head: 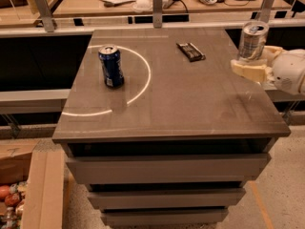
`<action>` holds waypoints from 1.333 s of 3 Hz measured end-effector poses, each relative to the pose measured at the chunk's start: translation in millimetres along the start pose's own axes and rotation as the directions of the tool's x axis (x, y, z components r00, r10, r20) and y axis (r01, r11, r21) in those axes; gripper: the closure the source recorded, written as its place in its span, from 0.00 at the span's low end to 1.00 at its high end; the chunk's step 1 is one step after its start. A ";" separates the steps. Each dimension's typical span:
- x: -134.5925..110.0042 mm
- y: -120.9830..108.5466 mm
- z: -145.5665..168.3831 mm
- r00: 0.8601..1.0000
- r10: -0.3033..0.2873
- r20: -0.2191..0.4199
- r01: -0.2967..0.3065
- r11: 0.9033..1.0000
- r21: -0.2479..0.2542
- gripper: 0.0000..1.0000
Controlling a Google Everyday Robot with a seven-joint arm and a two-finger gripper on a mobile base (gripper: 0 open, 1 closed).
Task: Move redbull can near rxbar chocolate
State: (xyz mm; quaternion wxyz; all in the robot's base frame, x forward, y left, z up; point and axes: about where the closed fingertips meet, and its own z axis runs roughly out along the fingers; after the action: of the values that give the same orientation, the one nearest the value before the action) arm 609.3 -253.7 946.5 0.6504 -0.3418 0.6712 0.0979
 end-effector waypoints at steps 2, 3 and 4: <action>26.9 -48.8 37.6 0.997 0.077 0.019 -0.078 0.997 0.007 1.00; 38.5 -74.8 74.4 0.991 0.132 0.022 -0.132 0.991 0.008 1.00; 53.4 -94.0 109.8 0.982 0.188 0.008 -0.188 0.982 0.003 1.00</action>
Offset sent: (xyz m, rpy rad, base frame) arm 0.1126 -0.0397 -0.0275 0.1486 0.0498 -0.0182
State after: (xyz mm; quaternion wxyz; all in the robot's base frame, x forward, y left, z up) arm 757.1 -278.4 911.0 0.6413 -0.2752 0.6984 0.1589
